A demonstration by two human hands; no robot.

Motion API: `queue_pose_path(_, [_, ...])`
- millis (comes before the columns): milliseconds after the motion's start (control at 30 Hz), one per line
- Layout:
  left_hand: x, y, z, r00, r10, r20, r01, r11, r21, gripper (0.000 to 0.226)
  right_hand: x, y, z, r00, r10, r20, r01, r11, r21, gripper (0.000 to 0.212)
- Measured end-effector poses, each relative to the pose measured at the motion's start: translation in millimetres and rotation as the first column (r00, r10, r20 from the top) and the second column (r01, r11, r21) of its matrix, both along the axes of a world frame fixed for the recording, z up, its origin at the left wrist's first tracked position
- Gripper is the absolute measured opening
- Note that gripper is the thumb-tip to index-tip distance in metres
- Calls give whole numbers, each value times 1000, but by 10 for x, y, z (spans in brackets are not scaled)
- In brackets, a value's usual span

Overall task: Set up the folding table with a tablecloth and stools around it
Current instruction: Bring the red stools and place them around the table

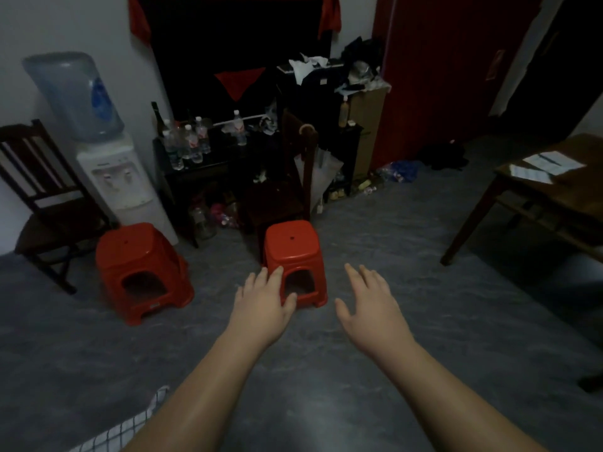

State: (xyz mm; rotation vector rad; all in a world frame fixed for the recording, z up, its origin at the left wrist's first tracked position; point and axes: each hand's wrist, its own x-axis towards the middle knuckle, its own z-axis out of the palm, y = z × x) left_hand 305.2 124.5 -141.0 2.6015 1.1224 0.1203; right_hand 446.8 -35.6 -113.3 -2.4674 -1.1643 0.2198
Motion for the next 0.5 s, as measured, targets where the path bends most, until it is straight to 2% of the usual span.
queue_pose_path(167, [492,605,-147,999,12,-30,-13,999,-38,71,644,658,-130,1000,-5,-30,5,1000,-3,71])
queue_pose_path(300, [1040,1165,-372,997,56,-56,-58,998,-35,79,1253,1226,-328,998,45,-41,-45,999,-13,72])
queue_pose_path(500, [2038,1956,-501,992,92,-84,-97,994,-53,72,2421,2121,-528,992,121,-44,-123,991,-42,71])
